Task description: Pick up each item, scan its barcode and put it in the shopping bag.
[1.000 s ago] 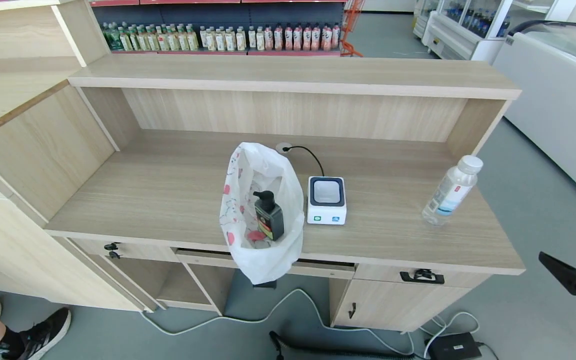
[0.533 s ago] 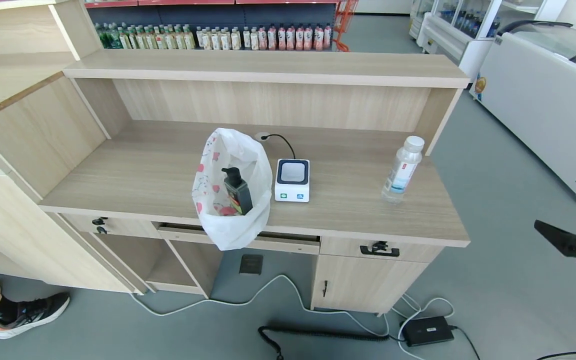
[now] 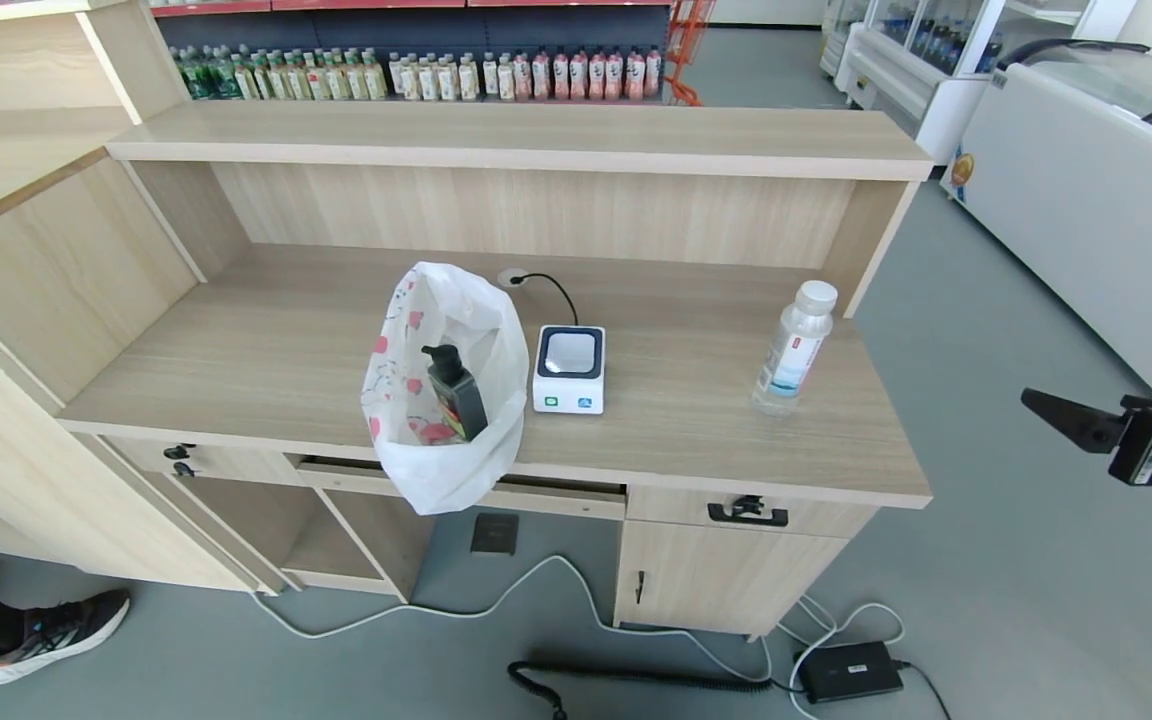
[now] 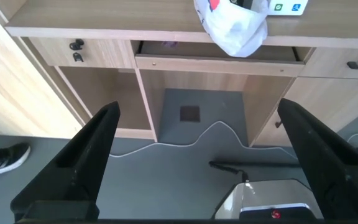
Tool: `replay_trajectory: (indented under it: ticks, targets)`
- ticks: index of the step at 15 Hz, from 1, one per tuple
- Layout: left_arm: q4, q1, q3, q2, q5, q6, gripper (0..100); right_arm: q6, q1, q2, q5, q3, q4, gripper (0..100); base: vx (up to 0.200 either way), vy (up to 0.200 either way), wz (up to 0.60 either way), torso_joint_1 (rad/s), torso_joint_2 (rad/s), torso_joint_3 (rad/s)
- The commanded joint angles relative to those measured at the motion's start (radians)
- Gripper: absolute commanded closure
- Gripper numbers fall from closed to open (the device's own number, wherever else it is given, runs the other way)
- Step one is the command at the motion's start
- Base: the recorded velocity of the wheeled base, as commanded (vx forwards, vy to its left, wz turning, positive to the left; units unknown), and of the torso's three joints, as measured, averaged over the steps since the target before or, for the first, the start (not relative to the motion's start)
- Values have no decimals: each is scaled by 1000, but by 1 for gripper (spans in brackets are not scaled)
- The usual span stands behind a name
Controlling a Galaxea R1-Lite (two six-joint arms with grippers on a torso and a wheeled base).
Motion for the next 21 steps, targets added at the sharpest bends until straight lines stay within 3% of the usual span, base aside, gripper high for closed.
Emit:
replay_trajectory:
  ticks: [1, 11, 13, 17, 21]
  targets:
    - [0, 0, 0, 1, 0, 0, 0, 8, 20, 7, 32, -7, 0, 0, 200, 0, 0, 12, 12, 2]
    - [-1, 0, 0, 0, 0, -2, 0, 3, 79, 82, 87, 30, -71, 0, 20, 0, 0, 1, 1, 0]
    - [-1, 0, 0, 0, 0, -2, 0, 0, 92, 119, 94, 45, -112, 0, 0, 0, 0, 0, 0, 0]
    - [-1, 0, 0, 0, 0, -2, 0, -29, 95, 270, 61, 21, -319, 0, 0, 0, 0, 0, 0, 0]
    - [0, 0, 0, 0, 0, -2, 0, -18, 151, 290, 39, 18, -339, 0, 0, 0, 0, 0, 0, 0]
